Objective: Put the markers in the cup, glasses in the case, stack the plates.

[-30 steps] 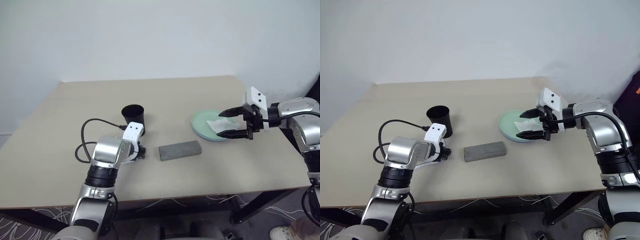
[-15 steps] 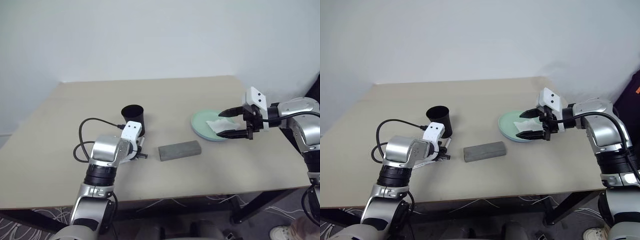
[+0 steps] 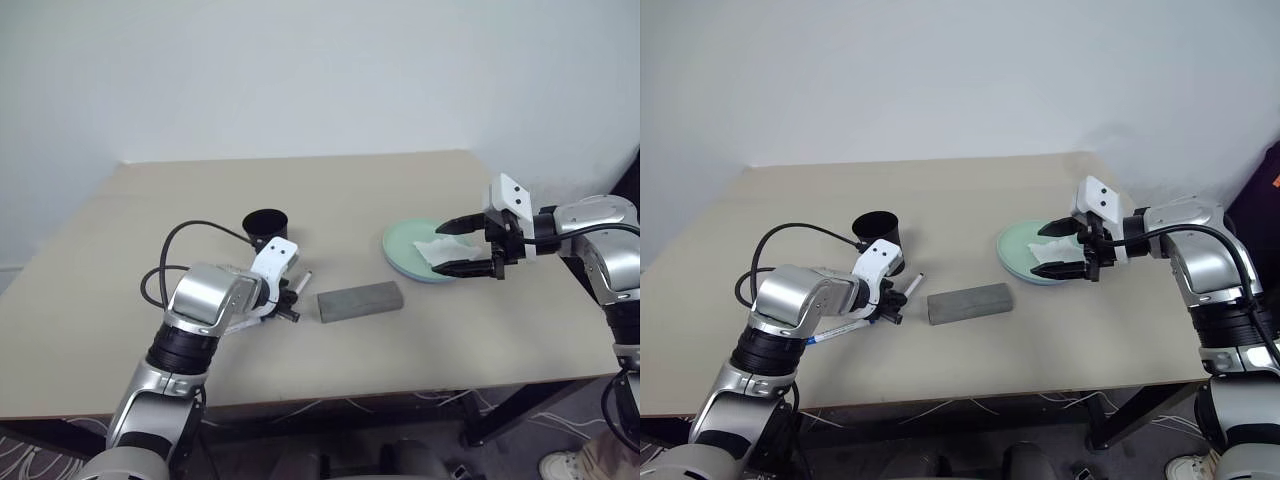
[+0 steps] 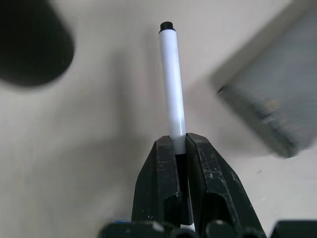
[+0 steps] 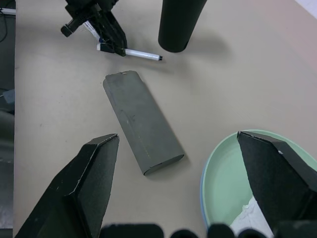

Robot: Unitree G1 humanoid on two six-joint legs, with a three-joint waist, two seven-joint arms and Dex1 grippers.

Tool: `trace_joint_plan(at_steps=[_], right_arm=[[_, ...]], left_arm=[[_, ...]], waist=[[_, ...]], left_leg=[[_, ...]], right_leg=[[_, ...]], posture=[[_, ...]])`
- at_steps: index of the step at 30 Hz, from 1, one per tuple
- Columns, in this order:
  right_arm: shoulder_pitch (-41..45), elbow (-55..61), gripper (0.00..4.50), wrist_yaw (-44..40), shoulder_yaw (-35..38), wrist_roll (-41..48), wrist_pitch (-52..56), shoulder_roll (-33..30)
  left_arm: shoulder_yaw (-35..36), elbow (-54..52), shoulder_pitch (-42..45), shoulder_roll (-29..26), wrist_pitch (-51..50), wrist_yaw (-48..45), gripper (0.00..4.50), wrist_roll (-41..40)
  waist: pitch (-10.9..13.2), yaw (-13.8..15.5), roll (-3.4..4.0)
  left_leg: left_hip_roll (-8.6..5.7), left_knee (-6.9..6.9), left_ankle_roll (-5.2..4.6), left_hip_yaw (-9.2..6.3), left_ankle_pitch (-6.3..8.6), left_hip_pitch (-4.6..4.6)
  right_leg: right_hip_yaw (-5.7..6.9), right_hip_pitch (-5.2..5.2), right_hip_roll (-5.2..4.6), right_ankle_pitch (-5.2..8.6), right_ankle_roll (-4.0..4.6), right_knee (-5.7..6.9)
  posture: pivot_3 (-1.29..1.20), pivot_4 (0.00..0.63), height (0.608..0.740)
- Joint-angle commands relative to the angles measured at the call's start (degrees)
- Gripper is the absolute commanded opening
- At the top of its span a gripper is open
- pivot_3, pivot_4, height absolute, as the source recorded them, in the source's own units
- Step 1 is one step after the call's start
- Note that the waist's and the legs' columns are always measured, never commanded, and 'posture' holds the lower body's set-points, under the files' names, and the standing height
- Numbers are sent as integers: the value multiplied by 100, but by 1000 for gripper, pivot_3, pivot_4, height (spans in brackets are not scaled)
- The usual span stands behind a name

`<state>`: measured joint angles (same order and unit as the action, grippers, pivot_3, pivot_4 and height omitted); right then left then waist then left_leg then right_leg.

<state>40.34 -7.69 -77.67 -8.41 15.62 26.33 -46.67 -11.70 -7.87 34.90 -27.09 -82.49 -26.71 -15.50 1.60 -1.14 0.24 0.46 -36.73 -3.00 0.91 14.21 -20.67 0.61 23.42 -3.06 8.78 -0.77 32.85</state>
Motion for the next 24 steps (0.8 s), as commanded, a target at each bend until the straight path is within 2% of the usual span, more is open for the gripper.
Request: trace_joint_plan(at_steps=[1, 9, 15, 19, 21, 24], right_arm=[[165, 137, 4147, -18, 99, 52, -19, -24], [211, 97, 4147, -46, 92, 43, -10, -41], [202, 105, 4147, -59, 107, 39, -3, -68], [200, 97, 4147, -53, 112, 33, -4, -57], [195, 109, 4147, -39, 112, 36, 1, -43], [193, 112, 4147, -16, 114, 41, 4, -21]], left_arm=[[-21, -370, 220, -118, 569, -244, 28, -120], [-207, -672, 272, -807, 2097, -1069, 28, -57], [-17, -590, 403, -1662, 3938, -2023, 28, 131], [-152, 308, 688, -2260, 5767, -2292, 28, 962], [-438, 967, 940, -2570, 6833, -2257, 28, 1715], [-679, 1914, 1369, -2738, 8093, -2228, 28, 2442]], waist=[[0, 0, 0], [1, -4, 0], [2, -4, 2], [2, 2, 2], [2, 5, 3], [2, 6, 4]], left_leg=[[0, 0, 0, 0, 0, 0], [1, 4, 0, 4, 0, 0], [3, 4, 0, 6, 0, 0], [5, 5, 0, 11, 0, 0], [6, 4, 0, 11, 0, 0], [7, 5, 0, 18, 0, 3]], right_leg=[[0, 0, 0, 0, 0, 0], [0, 3, 1, 0, 1, -2], [0, 4, 2, 1, 1, -5], [0, 6, 1, 1, 1, -7], [1, 4, 2, 1, 1, -5], [1, 3, 1, 1, 1, -5]], posture=[[0, 0, 731], [0, 0, 731], [0, 0, 731], [0, 0, 731], [0, 0, 731], [0, 0, 731]])
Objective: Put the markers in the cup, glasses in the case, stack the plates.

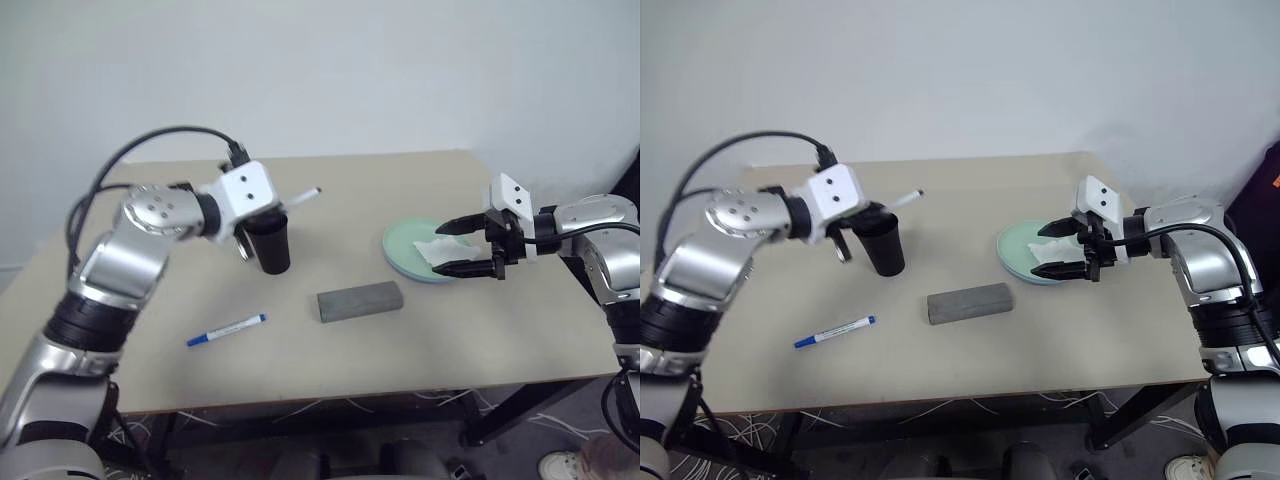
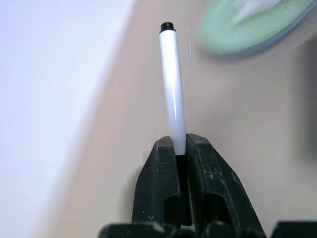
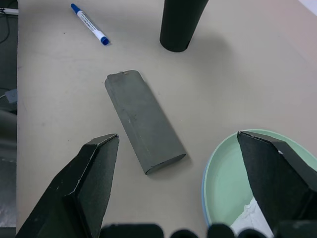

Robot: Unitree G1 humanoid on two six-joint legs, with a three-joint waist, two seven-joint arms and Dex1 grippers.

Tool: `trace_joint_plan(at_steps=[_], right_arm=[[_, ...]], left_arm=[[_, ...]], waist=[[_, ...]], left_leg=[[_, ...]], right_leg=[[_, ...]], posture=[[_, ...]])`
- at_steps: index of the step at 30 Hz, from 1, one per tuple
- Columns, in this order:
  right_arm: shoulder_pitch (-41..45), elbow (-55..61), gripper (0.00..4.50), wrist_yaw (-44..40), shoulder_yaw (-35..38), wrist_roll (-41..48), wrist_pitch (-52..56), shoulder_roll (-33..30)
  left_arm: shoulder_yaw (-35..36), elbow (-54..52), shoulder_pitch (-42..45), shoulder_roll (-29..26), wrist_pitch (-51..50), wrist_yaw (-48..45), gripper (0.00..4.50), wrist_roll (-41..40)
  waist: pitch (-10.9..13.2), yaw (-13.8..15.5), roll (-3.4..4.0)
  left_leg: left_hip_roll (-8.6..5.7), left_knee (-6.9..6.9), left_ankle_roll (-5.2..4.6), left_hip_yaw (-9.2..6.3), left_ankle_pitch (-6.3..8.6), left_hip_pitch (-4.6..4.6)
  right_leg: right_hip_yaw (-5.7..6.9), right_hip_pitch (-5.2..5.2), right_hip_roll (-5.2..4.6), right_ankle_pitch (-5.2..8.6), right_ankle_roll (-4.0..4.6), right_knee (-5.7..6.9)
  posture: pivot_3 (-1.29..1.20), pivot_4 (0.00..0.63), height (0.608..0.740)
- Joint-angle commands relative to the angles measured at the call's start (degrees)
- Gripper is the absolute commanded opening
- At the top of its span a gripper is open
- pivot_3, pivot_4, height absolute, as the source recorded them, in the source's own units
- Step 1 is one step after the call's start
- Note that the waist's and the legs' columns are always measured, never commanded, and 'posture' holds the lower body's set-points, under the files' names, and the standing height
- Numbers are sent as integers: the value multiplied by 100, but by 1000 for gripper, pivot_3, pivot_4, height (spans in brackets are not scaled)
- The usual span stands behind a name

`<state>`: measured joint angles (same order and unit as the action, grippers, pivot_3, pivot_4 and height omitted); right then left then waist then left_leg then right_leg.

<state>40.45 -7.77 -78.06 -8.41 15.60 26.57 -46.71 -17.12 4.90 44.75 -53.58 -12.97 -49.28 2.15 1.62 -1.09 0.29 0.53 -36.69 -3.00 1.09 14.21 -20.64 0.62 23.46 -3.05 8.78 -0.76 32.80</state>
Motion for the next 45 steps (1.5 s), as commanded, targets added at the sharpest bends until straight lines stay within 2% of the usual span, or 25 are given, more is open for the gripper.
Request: trace_joint_plan(at_steps=[1, 8, 11, 18, 30, 45], right_arm=[[181, 119, 4147, 33, 111, 42, -21, -7], [122, 173, 4147, 90, 128, 60, -17, 16], [91, 201, 4147, 98, 151, 76, -9, -2], [41, 288, 4147, 136, 187, 120, 56, -22], [-25, 416, 4147, 196, 229, 169, 149, -26], [115, 369, 4147, 460, 178, 165, 493, 39]], left_arm=[[-206, 946, 522, -106, 1541, 48, 28, 892], [-1008, 3096, 1520, -241, 4422, 793, 28, 2800], [-1295, 3745, 1941, -199, 5106, 1174, 28, 3469], [-1930, 4823, 2740, -18, 6005, 2167, 28, 4802], [-2506, 5603, 3075, 334, 6506, 3380, 28, 5797], [-2632, 5958, 3063, 573, 6224, 3823, 28, 5967]], waist=[[0, 9, 0], [0, 60, -1], [0, 112, -2], [-1, 172, -2], [-1, 167, -4], [-1, 167, -6]], left_leg=[[1, 0, 0, 1, 0, -2], [2, 3, 2, 16, 1, -10], [4, 8, 2, 23, 2, -11], [8, 4, 2, 31, 2, -16], [12, 6, 2, 42, 3, -18], [14, 2, 2, 48, 3, -19]], right_leg=[[0, 1, -1, 0, 0, -1], [0, 12, -7, -1, -1, 1], [-1, 18, -7, -1, -1, 2], [0, 22, -9, -1, -2, 4], [0, 32, -12, -8, -13, 12], [0, 37, -12, -10, -15, 15]], posture=[[0, 0, 731], [0, 0, 731], [0, 0, 731], [0, 0, 731], [0, 0, 731], [0, 0, 731]])
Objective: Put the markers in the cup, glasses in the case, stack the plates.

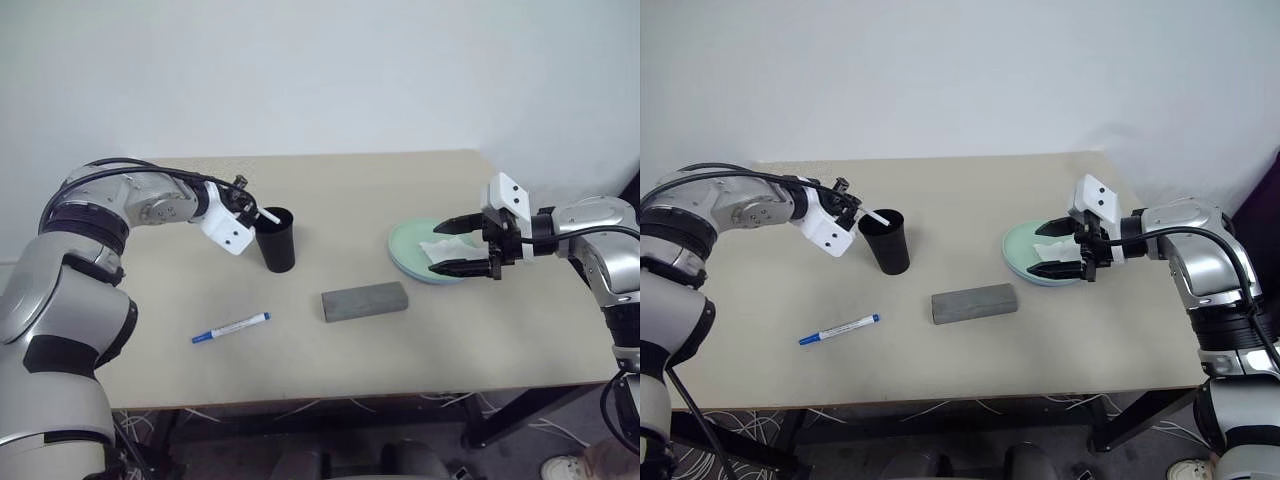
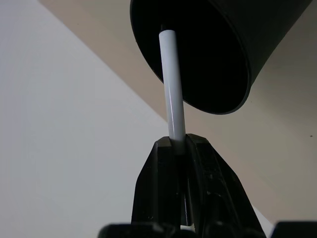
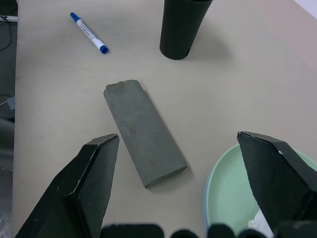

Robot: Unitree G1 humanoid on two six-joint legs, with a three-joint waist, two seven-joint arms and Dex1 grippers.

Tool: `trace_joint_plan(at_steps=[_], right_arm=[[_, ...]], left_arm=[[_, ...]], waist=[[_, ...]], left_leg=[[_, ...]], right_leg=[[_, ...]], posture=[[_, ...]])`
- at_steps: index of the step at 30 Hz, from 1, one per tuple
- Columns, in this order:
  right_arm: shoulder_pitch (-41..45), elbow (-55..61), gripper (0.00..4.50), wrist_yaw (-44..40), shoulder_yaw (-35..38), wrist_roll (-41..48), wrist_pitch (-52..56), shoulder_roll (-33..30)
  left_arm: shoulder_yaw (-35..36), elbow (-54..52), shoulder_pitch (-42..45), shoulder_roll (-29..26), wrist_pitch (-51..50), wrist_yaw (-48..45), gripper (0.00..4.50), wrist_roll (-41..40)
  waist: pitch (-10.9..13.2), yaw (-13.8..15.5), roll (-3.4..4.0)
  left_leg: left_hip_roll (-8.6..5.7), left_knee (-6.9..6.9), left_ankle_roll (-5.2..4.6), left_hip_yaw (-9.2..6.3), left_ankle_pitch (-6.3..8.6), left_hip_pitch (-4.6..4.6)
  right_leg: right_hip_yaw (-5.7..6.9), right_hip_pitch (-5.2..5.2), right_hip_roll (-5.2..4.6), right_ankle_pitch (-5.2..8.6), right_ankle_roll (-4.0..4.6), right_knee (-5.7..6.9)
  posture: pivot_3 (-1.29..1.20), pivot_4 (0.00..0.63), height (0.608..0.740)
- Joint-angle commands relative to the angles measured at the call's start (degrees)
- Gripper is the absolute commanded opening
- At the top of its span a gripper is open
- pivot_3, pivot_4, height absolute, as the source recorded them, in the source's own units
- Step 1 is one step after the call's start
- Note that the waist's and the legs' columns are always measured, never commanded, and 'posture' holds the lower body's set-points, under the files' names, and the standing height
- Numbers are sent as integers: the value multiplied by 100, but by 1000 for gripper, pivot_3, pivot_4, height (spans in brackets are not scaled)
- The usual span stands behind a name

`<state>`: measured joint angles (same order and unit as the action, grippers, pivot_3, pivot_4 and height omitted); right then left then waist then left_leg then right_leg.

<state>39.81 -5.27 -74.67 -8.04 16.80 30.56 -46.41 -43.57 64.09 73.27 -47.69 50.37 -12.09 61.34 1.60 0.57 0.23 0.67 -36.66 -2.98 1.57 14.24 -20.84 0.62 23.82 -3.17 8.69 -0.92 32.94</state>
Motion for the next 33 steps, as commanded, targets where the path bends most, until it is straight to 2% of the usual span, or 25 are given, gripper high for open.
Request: trace_joint_plan(at_steps=[1, 10, 14, 21, 22, 28, 33], right_arm=[[181, 123, 4147, 131, 137, 46, 102, 12], [162, 200, 4147, 201, 175, 115, 165, 21], [180, 228, 4147, 223, 198, 162, 222, 24], [170, 255, 4147, 259, 178, 194, 248, 6], [171, 252, 4147, 258, 174, 192, 247, 6], [178, 232, 4147, 234, 154, 177, 231, 3], [204, 195, 4147, 202, 135, 165, 216, 0]], left_arm=[[-26, 38, 221, -16, -106, 149, 28, 95], [-209, 163, 327, 62, -130, 400, 28, 388], [-274, 231, 396, 160, -200, 562, 1042, 451], [-231, 302, 421, 229, -264, 729, 3509, 412], [-215, 313, 429, 234, -274, 719, 3755, 392], [25, 335, 457, 206, -134, 249, 3755, -24], [832, 322, 342, 186, 84, -1640, 3755, -1475]], waist=[[0, 1, 0], [-1, 1, -1], [-1, 2, -1], [-1, 0, -1], [-1, 0, -1], [-1, 1, -1], [-1, -1, -2]], left_leg=[[0, 0, 0, 0, 0, 0], [-1, -3, 0, 1, 0, -2], [-1, -5, 0, 0, 0, -3], [-1, -5, 0, 0, 0, -3], [-1, -5, 0, 0, 0, -2], [-1, -8, 0, 0, 0, -4], [0, -11, 0, 3, 0, -8]], right_leg=[[0, 1, 0, 0, 0, 0], [0, -1, 0, -1, -1, 0], [0, -1, 0, -1, -1, 1], [0, 0, 0, -1, -2, 1], [0, 0, 0, -1, -2, 2], [0, 0, 0, -1, -2, 1], [0, 3, 0, -1, -1, 3]], posture=[[0, 0, 731], [0, 0, 731], [0, 0, 731], [0, 0, 731], [0, 0, 731], [0, 0, 731], [0, 0, 731]])
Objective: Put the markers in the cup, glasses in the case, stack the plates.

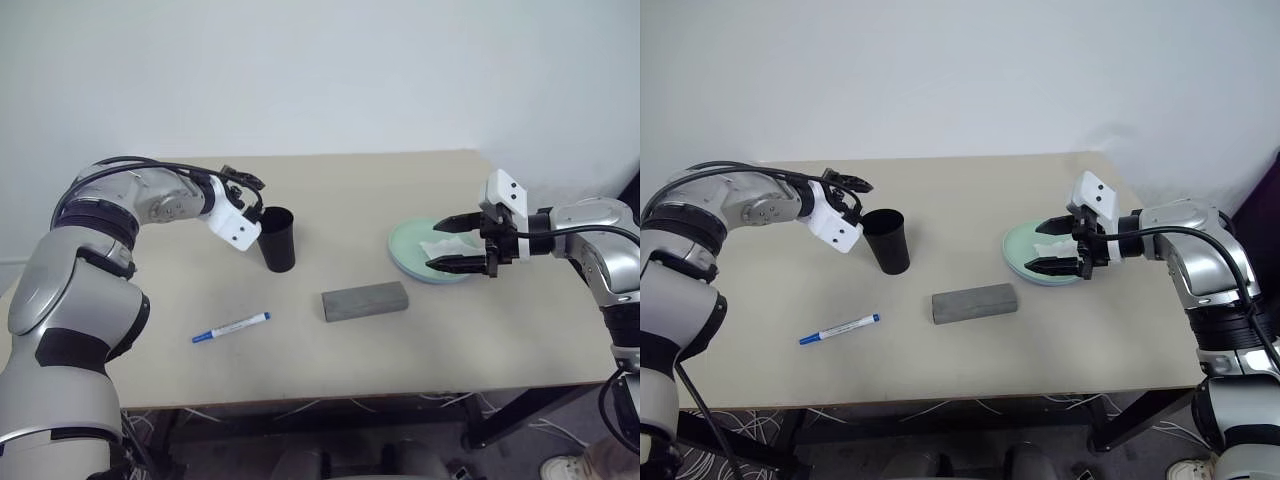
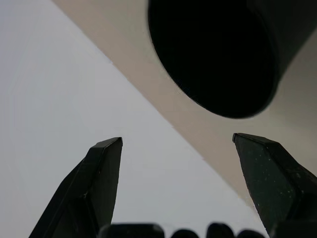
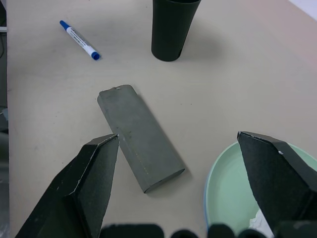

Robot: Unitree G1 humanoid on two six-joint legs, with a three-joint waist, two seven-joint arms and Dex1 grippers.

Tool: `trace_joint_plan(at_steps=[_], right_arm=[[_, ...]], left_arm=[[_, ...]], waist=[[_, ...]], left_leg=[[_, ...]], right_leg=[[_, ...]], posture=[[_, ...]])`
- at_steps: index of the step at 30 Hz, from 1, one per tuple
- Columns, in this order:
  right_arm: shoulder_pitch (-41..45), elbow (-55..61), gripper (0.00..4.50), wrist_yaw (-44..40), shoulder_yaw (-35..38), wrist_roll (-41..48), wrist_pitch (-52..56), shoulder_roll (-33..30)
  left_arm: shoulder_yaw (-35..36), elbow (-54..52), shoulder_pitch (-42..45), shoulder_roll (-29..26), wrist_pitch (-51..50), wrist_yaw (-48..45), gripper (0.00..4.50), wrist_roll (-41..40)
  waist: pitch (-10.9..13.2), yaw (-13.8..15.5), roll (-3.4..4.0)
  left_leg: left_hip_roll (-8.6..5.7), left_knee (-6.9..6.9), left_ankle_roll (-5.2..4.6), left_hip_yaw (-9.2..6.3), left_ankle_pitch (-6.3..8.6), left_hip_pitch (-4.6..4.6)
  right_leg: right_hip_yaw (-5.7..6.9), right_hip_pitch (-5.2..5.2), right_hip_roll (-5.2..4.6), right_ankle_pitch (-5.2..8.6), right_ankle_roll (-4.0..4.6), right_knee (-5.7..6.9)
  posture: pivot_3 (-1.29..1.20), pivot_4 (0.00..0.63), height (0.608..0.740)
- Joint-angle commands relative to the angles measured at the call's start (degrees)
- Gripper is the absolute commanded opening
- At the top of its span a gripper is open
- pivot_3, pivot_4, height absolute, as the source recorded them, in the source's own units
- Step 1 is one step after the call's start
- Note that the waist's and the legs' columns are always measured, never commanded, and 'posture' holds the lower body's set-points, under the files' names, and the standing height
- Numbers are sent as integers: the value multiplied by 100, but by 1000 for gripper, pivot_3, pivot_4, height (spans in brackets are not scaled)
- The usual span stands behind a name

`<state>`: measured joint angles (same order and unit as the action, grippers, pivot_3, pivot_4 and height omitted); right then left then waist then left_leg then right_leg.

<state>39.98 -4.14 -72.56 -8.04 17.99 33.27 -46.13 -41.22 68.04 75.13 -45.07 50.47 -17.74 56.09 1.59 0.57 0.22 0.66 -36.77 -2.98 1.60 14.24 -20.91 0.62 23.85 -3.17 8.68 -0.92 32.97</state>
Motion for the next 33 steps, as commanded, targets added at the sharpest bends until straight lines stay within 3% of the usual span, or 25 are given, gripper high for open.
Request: trace_joint_plan(at_steps=[1, 4, 6, 9, 11, 15, 19, 26, 33], right_arm=[[192, 74, 4147, -17, 131, 44, -59, -29], [210, 47, 4147, -36, 113, 32, -69, -24], [229, 22, 4147, -50, 102, 26, -76, -21], [255, -18, 4147, -81, 78, 16, -91, -16], [293, -71, 4147, -110, 48, -1, -110, -2], [370, -155, 4147, -161, -1, -30, -148, 24], [401, -187, 4147, -215, -19, -36, -187, 5], [293, -57, 4147, -236, 8, -10, -130, -72], [204, 57, 4147, -207, 43, 29, -65, -124]], left_arm=[[813, -137, 108, -74, 3, -1581, 3755, -1333], [1575, -573, -138, -6, -868, -3396, 3755, -2722], [2170, -1517, -500, 18, -2357, -4748, 3755, -3882], [2680, -3106, -1097, -122, -4643, -5995, 3755, -4892], [2825, -3845, -1544, -312, -5646, -6550, 3755, -5289], [2943, -4850, -2287, -576, -6886, -6884, 3755, -5675], [3013, -5520, -2869, -831, -7488, -7140, 3755, -6039], [2678, -6010, -3757, -1165, -7838, -7026, 3755, -5835], [2391, -5984, -4117, -1116, -7713, -6576, 3755, -5439]], waist=[[0, -1, 0], [0, -3, 1], [-1, -8, 2], [-1, -28, 2], [-1, -62, 3], [-1, -109, 2], [0, -135, 0], [0, -174, 2], [0, -166, 0]], left_leg=[[1, -2, 0, 0, 0, -4], [2, -5, -1, 4, 0, -12], [3, -7, -1, 6, -1, -16], [6, -11, -2, 12, -1, -20], [4, -16, -3, 7, -2, -23], [5, -15, -5, 6, -3, -10], [6, -17, -5, -3, -3, 8], [4, -14, -5, -11, -3, 27], [3, -14, -4, -17, -3, 21]], right_leg=[[0, 5, 0, 0, 1, 0], [0, 14, 0, 1, 4, 4], [0, 19, 0, 4, 10, 8], [-6, 27, 2, 5, 13, 15], [-8, 27, 4, 4, 11, 21], [-15, 21, 10, 4, 10, 28], [-16, 11, 13, 10, 17, 47], [-15, 0, 14, 11, 17, 52], [-15, 1, 15, 11, 18, 48]], posture=[[0, 0, 731], [0, 0, 731], [0, 0, 731], [0, 0, 731], [0, 0, 731], [0, 0, 731], [0, 0, 731], [0, 0, 731], [0, 0, 731]])
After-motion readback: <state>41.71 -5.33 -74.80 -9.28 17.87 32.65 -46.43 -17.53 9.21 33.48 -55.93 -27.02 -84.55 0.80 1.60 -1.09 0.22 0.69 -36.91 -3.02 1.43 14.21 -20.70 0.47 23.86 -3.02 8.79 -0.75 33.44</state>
